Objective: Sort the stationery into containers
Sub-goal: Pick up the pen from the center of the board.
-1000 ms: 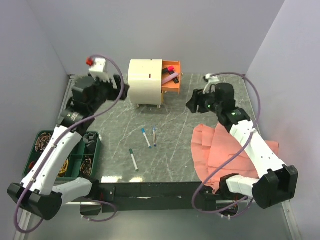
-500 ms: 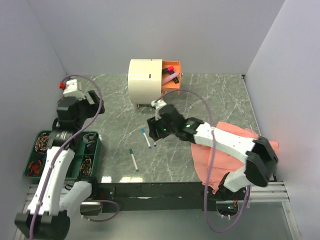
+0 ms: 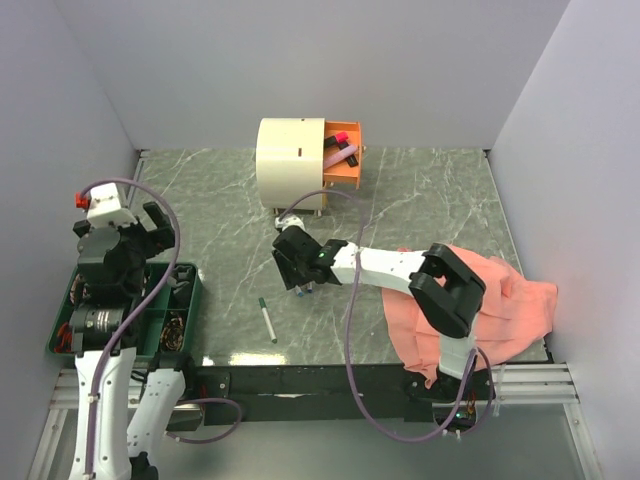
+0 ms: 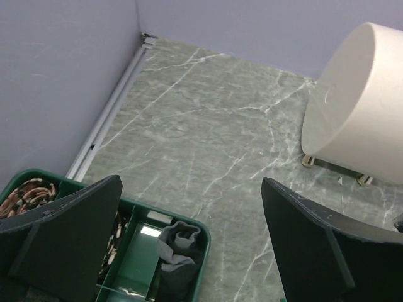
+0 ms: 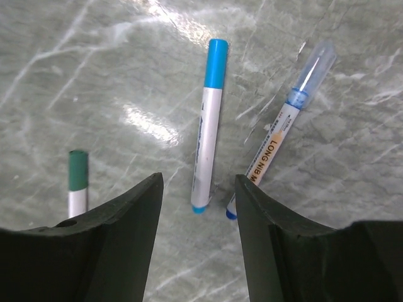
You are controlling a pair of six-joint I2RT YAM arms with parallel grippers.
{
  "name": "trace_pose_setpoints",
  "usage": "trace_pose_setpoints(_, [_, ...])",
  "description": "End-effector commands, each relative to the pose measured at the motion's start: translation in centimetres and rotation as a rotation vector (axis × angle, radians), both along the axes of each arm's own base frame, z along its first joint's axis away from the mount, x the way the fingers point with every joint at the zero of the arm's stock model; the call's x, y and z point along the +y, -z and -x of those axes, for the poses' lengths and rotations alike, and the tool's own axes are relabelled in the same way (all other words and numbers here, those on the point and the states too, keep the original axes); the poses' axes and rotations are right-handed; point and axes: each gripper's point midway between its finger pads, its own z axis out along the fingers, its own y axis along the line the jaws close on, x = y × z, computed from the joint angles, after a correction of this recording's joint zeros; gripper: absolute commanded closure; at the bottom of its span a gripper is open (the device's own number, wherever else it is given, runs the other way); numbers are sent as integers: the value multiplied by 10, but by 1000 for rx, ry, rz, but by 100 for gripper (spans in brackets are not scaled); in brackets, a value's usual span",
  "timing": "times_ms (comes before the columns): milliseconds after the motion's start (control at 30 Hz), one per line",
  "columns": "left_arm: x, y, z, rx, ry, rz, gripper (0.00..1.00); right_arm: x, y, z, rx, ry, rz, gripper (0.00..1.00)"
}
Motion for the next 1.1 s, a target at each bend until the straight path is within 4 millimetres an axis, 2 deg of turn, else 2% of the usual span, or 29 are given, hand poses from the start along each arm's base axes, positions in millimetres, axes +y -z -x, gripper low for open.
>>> trace_pose_setpoints(0, [11,-14,15,-20,-42,-35,1,13,-1,-14,-50,24,-1,43])
trace_pose_setpoints(333, [8,-6,12,-11,-34,-14,0,22,24,-25,-51,-3,34,46])
trace_pose_setpoints(467, [8,-5,11,-8,-34,-8,0,18,40,-27,-24,-10,63,53])
trace_pose_setpoints(567, [8,-4,10,-7,-34,-6,0,16,57,-20,21,-25,84,59])
trace_pose_setpoints(700, [6,-3,9,-5,-26,0,1,13,75,5,126,-75,78,64])
trace_pose_setpoints(733, [6,-2,8,-1,-27,3,1,14,76,11,150,-88,64,67])
trace_pose_setpoints(800, [4,-1,7,1,-16,5,1,14,74,19,167,-111,49,80])
trace_pose_setpoints(833, [5,1,7,6,-18,7,0,16,70,20,166,-131,39,86])
trace_pose_setpoints(867, [4,1,6,9,-14,4,0,20,56,19,146,-146,13,100])
trace_pose_setpoints(933, [5,0,5,5,-13,-8,1,29,30,14,89,-187,-22,100])
trace_pose_setpoints(967, [6,0,5,2,-14,-13,0,40,-2,11,51,-214,-86,100])
trace_pose_setpoints(1033, [8,0,4,-2,-23,-26,1,50,-39,12,-11,-275,-140,100])
trace_pose_setpoints(1067, [9,-3,3,-12,-25,-29,1,58,-79,12,-58,-311,-209,100])
